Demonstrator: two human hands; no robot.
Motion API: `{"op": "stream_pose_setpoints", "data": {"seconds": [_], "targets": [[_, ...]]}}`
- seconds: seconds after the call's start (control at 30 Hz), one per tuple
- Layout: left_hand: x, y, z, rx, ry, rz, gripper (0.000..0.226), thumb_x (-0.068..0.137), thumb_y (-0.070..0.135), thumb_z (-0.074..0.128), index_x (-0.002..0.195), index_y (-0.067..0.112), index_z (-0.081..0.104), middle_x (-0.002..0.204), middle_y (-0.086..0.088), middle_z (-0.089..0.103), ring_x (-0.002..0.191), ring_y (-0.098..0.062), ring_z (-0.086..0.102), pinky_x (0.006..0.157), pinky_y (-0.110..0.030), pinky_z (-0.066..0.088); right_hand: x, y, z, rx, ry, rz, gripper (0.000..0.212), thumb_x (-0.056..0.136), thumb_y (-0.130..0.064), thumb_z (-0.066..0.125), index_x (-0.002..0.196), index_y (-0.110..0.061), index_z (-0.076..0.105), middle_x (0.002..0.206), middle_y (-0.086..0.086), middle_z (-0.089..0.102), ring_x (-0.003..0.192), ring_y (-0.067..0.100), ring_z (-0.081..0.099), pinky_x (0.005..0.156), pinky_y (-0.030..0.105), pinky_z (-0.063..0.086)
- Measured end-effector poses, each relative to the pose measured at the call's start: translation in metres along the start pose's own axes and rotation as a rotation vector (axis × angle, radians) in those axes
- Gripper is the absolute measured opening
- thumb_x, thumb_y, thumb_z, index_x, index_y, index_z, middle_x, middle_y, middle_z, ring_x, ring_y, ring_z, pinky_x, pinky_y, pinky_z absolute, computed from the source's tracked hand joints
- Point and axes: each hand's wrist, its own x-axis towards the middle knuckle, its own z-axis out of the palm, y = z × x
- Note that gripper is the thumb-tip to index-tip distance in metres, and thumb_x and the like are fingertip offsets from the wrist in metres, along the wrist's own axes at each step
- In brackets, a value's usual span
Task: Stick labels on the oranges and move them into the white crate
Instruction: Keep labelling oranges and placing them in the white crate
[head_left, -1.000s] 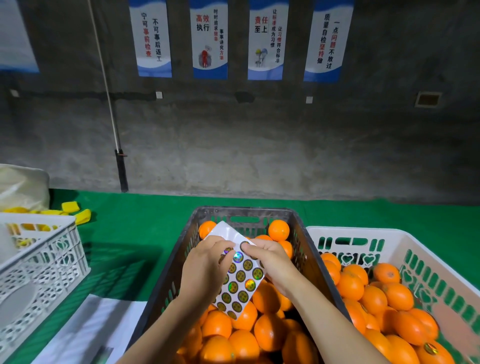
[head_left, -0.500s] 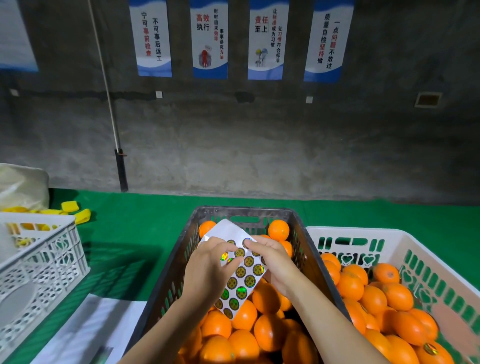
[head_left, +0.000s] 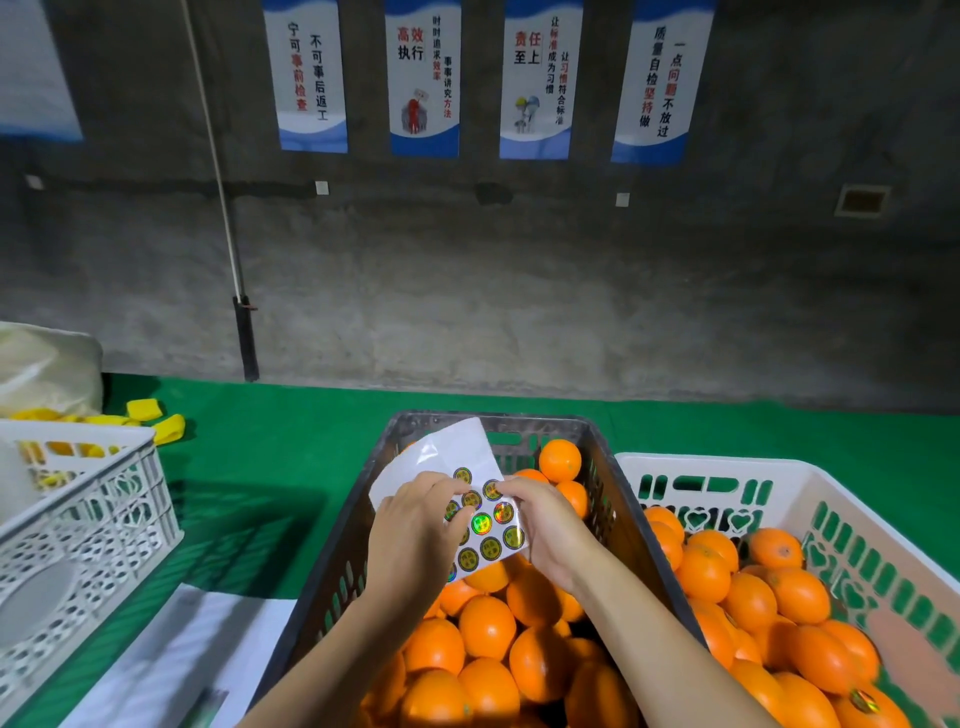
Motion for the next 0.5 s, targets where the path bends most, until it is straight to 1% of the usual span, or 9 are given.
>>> {"op": "stream_pose_setpoints", "data": {"seconds": [0.03, 0.1, 0.17, 0.23, 0.3, 0.4, 0.5], "targets": [[-0.0001, 0.0006, -0.0004, -0.002, 0.001, 0.010, 0.020, 0.086, 0.025, 0.074, 0.103, 0.015, 0.073, 0.097, -0.002, 0.072, 0.081, -0.020, 0.068, 0.070, -0.041, 0.057, -0.0001, 0.0001, -0.0003, -0.005, -0.009, -0.004, 0.025, 0.097, -0.022, 0.058, 0.110, -0.002, 0.068, 0.108, 0.017, 0.075, 0.096, 0.029, 0.074, 0.067, 0.027, 0.057], [0.0004, 0.0005, -0.0015, -0.016, 0.013, 0.023, 0.017, 0.087, 0.019, 0.072, 0.103, 0.015, 0.073, 0.097, -0.003, 0.072, 0.082, -0.022, 0.068, 0.071, -0.042, 0.057, -0.0005, 0.0003, -0.0010, -0.005, -0.050, -0.020, 0.029, 0.095, -0.023, 0.065, 0.115, -0.002, 0.069, 0.110, 0.017, 0.074, 0.101, 0.030, 0.073, 0.070, 0.026, 0.058], [0.0010, 0.0016, -0.0036, -0.050, 0.036, 0.011, 0.018, 0.087, 0.018, 0.071, 0.105, 0.015, 0.072, 0.099, -0.003, 0.072, 0.083, -0.022, 0.068, 0.071, -0.038, 0.056, -0.0002, 0.0004, -0.0013, 0.018, -0.085, -0.019, 0.031, 0.092, -0.021, 0.070, 0.116, -0.002, 0.071, 0.111, 0.019, 0.073, 0.104, 0.032, 0.072, 0.075, 0.029, 0.060], [0.0012, 0.0038, -0.0050, -0.083, 0.046, -0.001, 0.025, 0.088, 0.023, 0.072, 0.111, 0.016, 0.070, 0.104, -0.001, 0.071, 0.086, -0.018, 0.069, 0.072, -0.031, 0.054, 0.0005, 0.0004, -0.0010, 0.021, -0.081, -0.017, 0.034, 0.088, -0.021, 0.075, 0.115, -0.001, 0.071, 0.111, 0.021, 0.073, 0.104, 0.034, 0.071, 0.081, 0.034, 0.062], [0.0010, 0.0065, -0.0059, -0.094, 0.044, 0.005, 0.031, 0.087, 0.030, 0.073, 0.115, 0.017, 0.069, 0.107, 0.001, 0.071, 0.088, -0.015, 0.068, 0.073, -0.027, 0.052, 0.0011, -0.0001, -0.0010, 0.027, -0.063, -0.018, 0.040, 0.083, -0.023, 0.078, 0.114, 0.001, 0.071, 0.110, 0.022, 0.073, 0.104, 0.035, 0.071, 0.085, 0.036, 0.061], [0.0013, 0.0058, -0.0066, -0.107, 0.030, 0.002, 0.034, 0.088, 0.036, 0.071, 0.117, 0.019, 0.069, 0.110, 0.003, 0.071, 0.090, -0.011, 0.069, 0.075, -0.024, 0.054, 0.0001, -0.0020, -0.0010, 0.068, -0.107, -0.014, 0.039, 0.090, -0.022, 0.071, 0.118, 0.005, 0.068, 0.114, 0.024, 0.071, 0.107, 0.036, 0.070, 0.087, 0.036, 0.061], [0.0021, 0.0011, -0.0048, -0.094, 0.012, -0.004, 0.030, 0.091, 0.031, 0.067, 0.117, 0.016, 0.071, 0.115, 0.000, 0.071, 0.099, -0.013, 0.068, 0.080, -0.024, 0.053, -0.0003, -0.0032, -0.0005, 0.113, -0.173, -0.013, 0.034, 0.099, -0.014, 0.061, 0.124, 0.008, 0.062, 0.119, 0.026, 0.069, 0.112, 0.037, 0.068, 0.086, 0.038, 0.060]]}}
